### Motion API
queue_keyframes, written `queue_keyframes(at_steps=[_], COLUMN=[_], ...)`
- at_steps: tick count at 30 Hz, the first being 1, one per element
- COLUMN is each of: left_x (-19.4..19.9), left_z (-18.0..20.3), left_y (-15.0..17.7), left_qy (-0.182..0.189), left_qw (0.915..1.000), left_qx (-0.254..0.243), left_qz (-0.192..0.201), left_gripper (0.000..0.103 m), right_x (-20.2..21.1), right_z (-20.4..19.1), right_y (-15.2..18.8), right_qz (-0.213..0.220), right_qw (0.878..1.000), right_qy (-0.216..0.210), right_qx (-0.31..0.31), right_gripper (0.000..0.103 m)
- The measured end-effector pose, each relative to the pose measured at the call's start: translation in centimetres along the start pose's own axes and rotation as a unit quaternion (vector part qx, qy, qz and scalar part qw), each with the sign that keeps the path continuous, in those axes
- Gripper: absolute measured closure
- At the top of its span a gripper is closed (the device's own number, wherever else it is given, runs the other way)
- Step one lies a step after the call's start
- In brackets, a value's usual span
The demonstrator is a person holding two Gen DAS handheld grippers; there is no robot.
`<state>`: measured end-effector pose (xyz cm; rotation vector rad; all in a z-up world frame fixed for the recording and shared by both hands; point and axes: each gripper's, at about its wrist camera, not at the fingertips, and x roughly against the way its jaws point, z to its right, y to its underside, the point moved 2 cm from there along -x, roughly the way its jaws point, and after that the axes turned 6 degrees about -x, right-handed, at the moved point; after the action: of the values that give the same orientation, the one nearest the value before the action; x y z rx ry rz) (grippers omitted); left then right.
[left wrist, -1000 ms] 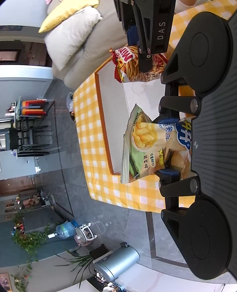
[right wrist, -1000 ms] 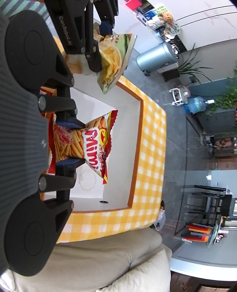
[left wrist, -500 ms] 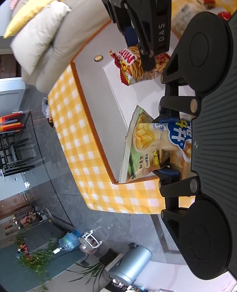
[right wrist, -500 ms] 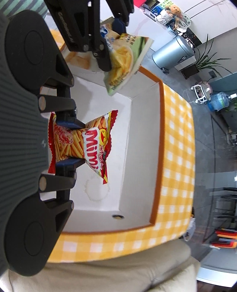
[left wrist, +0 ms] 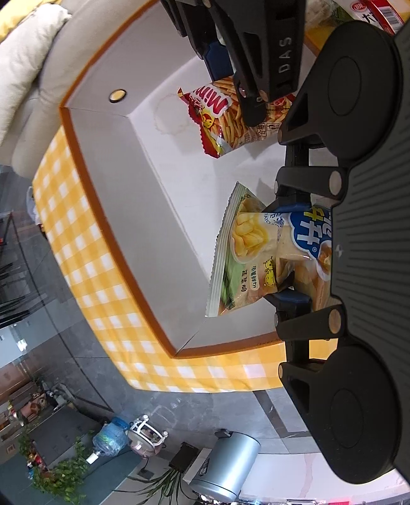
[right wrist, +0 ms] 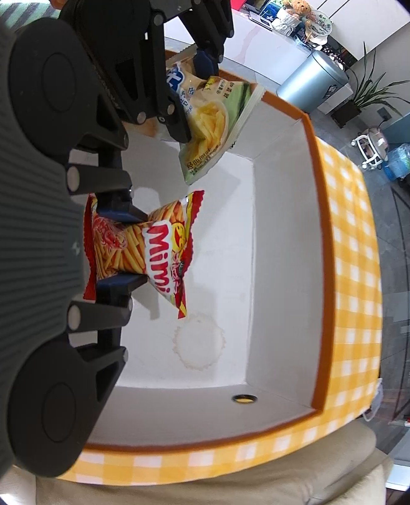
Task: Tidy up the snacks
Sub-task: 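Lift both bags and carry them over the orange box, then lower both bags into the box and open both tools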
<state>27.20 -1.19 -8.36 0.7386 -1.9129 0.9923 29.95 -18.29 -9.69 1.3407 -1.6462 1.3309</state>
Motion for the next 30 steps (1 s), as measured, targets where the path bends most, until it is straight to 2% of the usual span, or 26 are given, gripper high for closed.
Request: queue_keyframes(at_steps=[13,19,24,30], left_x=[-1.8,-2.2,-1.9,-1.0], left_z=[0.6,0.9,1.1,1.4], left_y=[0.6,1.1,1.4,1.8], left_qy=[0.0,-0.002,-0.01,-0.014], left_qw=[0.9994,0.9991,0.9992,0.9995], left_qx=[-0.011,-0.014,-0.014,-0.013], left_qz=[-0.032,-0.039,-0.037,-0.024], left_gripper=[0.052,0.051,0.045,0.038], right_x=[-2.6,-2.8,-2.4,-1.4], right_z=[-0.9,-1.1,-1.3,-1.4], right_y=[0.4,0.6,0.3,0.8], right_qz=[-0.04,-0.04,-0.037,-0.023], right_qw=[0.999,0.999,0.999,1.0], right_qy=[-0.003,-0.005,-0.004,0.006], right_qx=[0.004,0.005,0.012,0.019], right_gripper=[0.071,0.069,0.069,0.056])
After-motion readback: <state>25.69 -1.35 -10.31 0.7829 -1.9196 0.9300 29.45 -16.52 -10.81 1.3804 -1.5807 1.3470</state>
